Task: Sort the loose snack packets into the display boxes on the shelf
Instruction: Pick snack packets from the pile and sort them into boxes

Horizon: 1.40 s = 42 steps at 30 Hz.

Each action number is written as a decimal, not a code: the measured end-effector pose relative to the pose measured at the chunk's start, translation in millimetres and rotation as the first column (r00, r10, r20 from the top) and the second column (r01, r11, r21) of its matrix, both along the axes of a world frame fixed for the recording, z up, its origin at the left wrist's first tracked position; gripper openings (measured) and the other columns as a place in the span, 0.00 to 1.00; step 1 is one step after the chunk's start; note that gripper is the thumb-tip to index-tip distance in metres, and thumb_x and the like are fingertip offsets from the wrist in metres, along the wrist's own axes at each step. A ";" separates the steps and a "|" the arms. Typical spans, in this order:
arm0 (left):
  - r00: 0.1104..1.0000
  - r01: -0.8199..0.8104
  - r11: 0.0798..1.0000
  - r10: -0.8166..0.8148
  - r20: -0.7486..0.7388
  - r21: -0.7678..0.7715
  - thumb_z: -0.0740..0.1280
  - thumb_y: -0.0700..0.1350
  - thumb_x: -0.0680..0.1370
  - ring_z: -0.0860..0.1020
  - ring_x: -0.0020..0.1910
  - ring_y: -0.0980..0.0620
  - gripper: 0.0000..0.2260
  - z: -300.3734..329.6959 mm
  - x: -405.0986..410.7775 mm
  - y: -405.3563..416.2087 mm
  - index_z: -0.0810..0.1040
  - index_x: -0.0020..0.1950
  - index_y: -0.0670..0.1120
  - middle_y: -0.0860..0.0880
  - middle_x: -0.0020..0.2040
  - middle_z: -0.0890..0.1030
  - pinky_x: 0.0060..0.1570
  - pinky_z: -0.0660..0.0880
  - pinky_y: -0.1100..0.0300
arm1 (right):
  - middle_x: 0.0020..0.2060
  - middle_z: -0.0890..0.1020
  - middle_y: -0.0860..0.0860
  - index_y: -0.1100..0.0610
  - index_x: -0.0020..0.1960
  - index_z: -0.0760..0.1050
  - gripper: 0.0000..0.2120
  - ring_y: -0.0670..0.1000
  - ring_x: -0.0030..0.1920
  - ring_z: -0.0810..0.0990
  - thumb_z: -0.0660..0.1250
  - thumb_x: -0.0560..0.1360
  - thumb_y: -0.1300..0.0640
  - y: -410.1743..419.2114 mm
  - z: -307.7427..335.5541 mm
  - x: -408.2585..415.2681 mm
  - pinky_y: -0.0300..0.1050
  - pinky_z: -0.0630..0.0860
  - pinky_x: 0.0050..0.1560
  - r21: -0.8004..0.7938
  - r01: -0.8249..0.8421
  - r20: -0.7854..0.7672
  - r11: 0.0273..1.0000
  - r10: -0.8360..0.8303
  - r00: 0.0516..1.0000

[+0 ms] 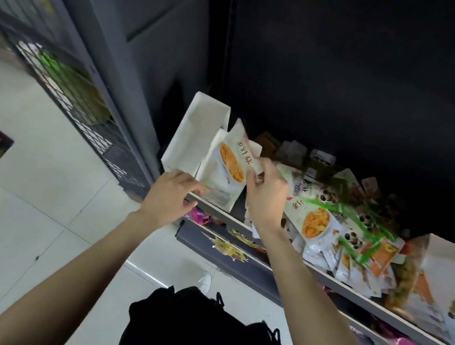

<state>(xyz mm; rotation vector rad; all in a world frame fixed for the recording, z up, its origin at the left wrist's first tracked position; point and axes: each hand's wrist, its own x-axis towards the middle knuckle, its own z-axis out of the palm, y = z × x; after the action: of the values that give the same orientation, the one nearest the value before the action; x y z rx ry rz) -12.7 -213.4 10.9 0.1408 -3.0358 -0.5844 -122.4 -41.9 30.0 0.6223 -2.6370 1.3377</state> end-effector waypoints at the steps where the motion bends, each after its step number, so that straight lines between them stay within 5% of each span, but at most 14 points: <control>1: 1.000 0.003 1.000 -0.004 -0.024 -0.026 0.78 0.40 0.64 0.79 0.43 0.46 0.12 -2.8 -1.1 -4.6 0.81 0.42 0.52 0.52 0.41 0.82 0.46 0.74 0.53 | 0.40 0.82 0.57 0.63 0.50 0.78 0.06 0.52 0.35 0.78 0.66 0.75 0.65 -9.8 -4.6 0.4 0.34 0.69 0.34 0.063 -0.057 -0.079 0.996 0.062 0.995; 5: 0.992 0.026 0.998 -0.032 -0.122 -0.051 0.79 0.42 0.65 0.79 0.37 0.49 0.09 -8.3 -6.3 -18.9 0.83 0.39 0.53 0.55 0.36 0.82 0.44 0.73 0.56 | 0.40 0.82 0.52 0.59 0.48 0.81 0.09 0.52 0.36 0.82 0.71 0.69 0.68 -25.8 -24.3 0.0 0.41 0.78 0.32 0.339 -0.243 -0.175 0.909 0.314 0.933; 8: 0.977 0.026 0.999 -0.032 -0.212 -0.034 0.76 0.42 0.68 0.78 0.37 0.49 0.06 -12.5 -5.1 -24.8 0.84 0.41 0.52 0.55 0.37 0.82 0.43 0.72 0.57 | 0.43 0.84 0.51 0.56 0.51 0.82 0.13 0.52 0.43 0.82 0.70 0.69 0.67 -20.5 -28.9 3.9 0.45 0.79 0.42 0.417 -0.310 -0.029 0.854 0.354 0.935; 12: 0.965 -0.016 1.000 0.011 -0.263 -0.017 0.72 0.44 0.71 0.79 0.40 0.49 0.03 -20.9 -1.5 -30.0 0.84 0.43 0.51 0.54 0.41 0.83 0.43 0.72 0.57 | 0.46 0.85 0.52 0.54 0.55 0.82 0.12 0.53 0.53 0.78 0.62 0.76 0.58 -11.9 -25.5 7.7 0.50 0.67 0.59 0.513 -0.323 -0.021 0.796 0.387 0.922; 16: 0.938 -0.124 0.992 0.126 -0.323 0.028 0.73 0.44 0.71 0.79 0.41 0.49 0.03 -18.1 3.5 -23.4 0.81 0.43 0.47 0.52 0.42 0.82 0.44 0.69 0.57 | 0.59 0.77 0.53 0.49 0.67 0.74 0.17 0.50 0.64 0.66 0.58 0.79 0.53 -7.2 -14.0 7.6 0.44 0.58 0.62 0.567 -0.480 0.246 0.669 0.418 0.874; 21: 0.885 -0.178 0.963 0.246 -0.397 0.201 0.67 0.44 0.71 0.74 0.42 0.52 0.05 4.0 17.2 4.5 0.76 0.44 0.44 0.50 0.42 0.79 0.45 0.66 0.64 | 0.56 0.80 0.50 0.52 0.63 0.76 0.15 0.49 0.57 0.75 0.62 0.78 0.59 42.5 -3.3 5.7 0.38 0.68 0.56 0.218 -0.410 0.240 0.886 0.358 0.902; 25: 0.875 -0.013 0.953 0.157 -0.457 0.303 0.64 0.45 0.73 0.71 0.43 0.59 0.06 23.4 -3.7 61.7 0.74 0.48 0.46 0.51 0.41 0.78 0.43 0.69 0.65 | 0.57 0.81 0.56 0.59 0.60 0.78 0.15 0.49 0.46 0.81 0.62 0.76 0.67 104.3 -23.5 -15.4 0.40 0.75 0.52 0.245 -0.084 0.090 0.966 0.064 0.994; 28: 0.958 0.019 0.917 0.097 -0.269 0.398 0.66 0.46 0.76 0.75 0.45 0.58 0.10 13.5 -43.5 109.8 0.75 0.55 0.45 0.52 0.45 0.79 0.47 0.74 0.62 | 0.70 0.69 0.59 0.60 0.71 0.67 0.22 0.57 0.66 0.72 0.62 0.77 0.61 138.3 -49.0 -39.1 0.56 0.69 0.66 0.474 0.006 0.166 0.881 -0.096 0.981; 31: 0.984 -0.166 0.848 0.176 0.028 0.503 0.66 0.49 0.77 0.77 0.53 0.53 0.17 -15.3 -90.6 140.6 0.72 0.63 0.44 0.49 0.56 0.78 0.54 0.76 0.59 | 0.76 0.56 0.54 0.55 0.76 0.55 0.28 0.54 0.76 0.52 0.60 0.80 0.52 152.2 -59.0 -47.8 0.54 0.51 0.75 0.623 -0.107 0.272 0.775 -0.086 0.958; 37: 0.853 -0.518 0.707 0.384 0.353 0.482 0.63 0.51 0.78 0.77 0.56 0.42 0.19 -43.8 -144.5 156.7 0.70 0.65 0.41 0.43 0.59 0.78 0.50 0.72 0.56 | 0.75 0.58 0.50 0.54 0.76 0.56 0.27 0.51 0.75 0.56 0.57 0.80 0.48 164.3 -66.4 -41.7 0.51 0.48 0.74 0.680 -0.191 0.280 0.708 -0.009 0.960; 39: 0.822 -0.570 0.631 0.454 0.344 0.527 0.64 0.48 0.79 0.77 0.57 0.43 0.15 -42.3 -148.9 158.3 0.73 0.62 0.42 0.43 0.58 0.79 0.51 0.72 0.57 | 0.75 0.60 0.51 0.53 0.76 0.56 0.26 0.52 0.74 0.58 0.56 0.81 0.48 167.2 -65.4 -42.9 0.51 0.49 0.74 0.679 -0.194 0.278 0.708 -0.004 0.961; 42: 0.840 -0.533 0.664 0.488 0.236 0.524 0.65 0.45 0.78 0.79 0.54 0.46 0.10 -35.7 -144.5 155.5 0.77 0.57 0.43 0.45 0.54 0.82 0.52 0.74 0.57 | 0.67 0.72 0.56 0.56 0.74 0.61 0.24 0.56 0.68 0.66 0.58 0.80 0.50 165.7 -54.3 -47.3 0.53 0.61 0.69 0.632 -0.092 0.206 0.769 -0.052 0.977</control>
<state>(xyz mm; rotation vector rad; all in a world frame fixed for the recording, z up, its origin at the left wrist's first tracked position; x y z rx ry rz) -157.2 -57.9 -24.8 1.0223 -2.5554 -1.4145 -169.7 123.8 -24.3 0.5920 -3.2779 0.4726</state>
